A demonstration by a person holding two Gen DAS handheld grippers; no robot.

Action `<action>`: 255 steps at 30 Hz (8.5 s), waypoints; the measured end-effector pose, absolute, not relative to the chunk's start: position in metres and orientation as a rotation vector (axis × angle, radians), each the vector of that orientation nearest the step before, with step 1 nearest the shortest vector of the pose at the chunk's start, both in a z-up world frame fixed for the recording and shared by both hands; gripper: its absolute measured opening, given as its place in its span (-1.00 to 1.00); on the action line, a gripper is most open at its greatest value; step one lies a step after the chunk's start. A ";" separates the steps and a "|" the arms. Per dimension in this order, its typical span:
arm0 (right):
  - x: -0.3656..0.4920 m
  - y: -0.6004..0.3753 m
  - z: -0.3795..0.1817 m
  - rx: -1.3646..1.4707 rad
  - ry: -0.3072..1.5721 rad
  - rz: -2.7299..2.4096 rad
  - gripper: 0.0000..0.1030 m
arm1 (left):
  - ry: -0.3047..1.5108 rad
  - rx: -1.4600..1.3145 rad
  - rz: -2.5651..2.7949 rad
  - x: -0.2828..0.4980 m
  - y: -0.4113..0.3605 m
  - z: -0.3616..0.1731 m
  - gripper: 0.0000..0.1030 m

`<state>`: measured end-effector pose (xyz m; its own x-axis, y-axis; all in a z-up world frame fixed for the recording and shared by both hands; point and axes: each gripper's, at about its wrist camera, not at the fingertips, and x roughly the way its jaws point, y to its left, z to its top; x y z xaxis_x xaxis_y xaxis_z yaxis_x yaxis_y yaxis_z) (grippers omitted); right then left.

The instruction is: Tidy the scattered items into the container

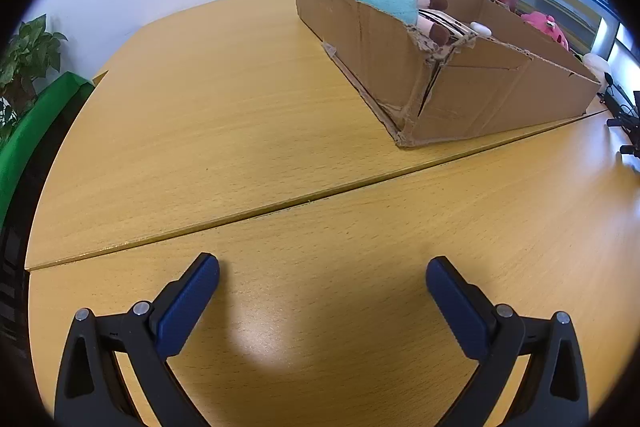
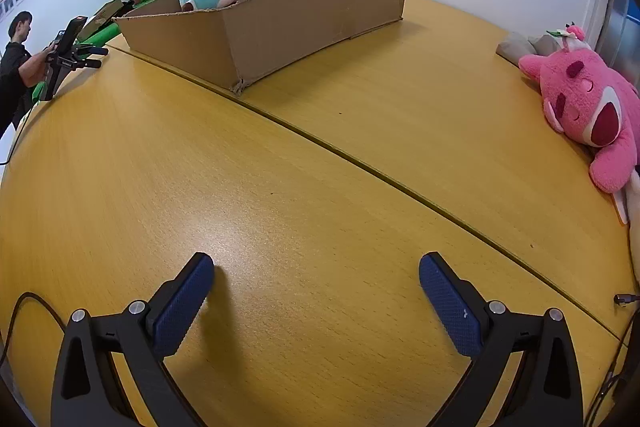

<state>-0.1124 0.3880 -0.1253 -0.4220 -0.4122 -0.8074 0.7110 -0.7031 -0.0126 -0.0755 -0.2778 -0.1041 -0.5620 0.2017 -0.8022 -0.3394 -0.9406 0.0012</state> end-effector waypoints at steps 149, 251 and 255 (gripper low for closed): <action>-0.106 0.368 -0.122 1.123 0.429 -2.229 1.00 | 0.152 -1.337 2.632 -0.087 -0.254 -0.103 1.00; -0.293 -0.091 -0.073 1.236 -0.424 -2.120 0.50 | 0.388 -1.250 2.363 -0.351 -0.072 0.055 -0.33; -0.303 -0.104 -0.113 1.315 -0.466 -2.075 0.50 | 0.407 -1.338 2.322 -0.365 -0.073 0.015 -0.35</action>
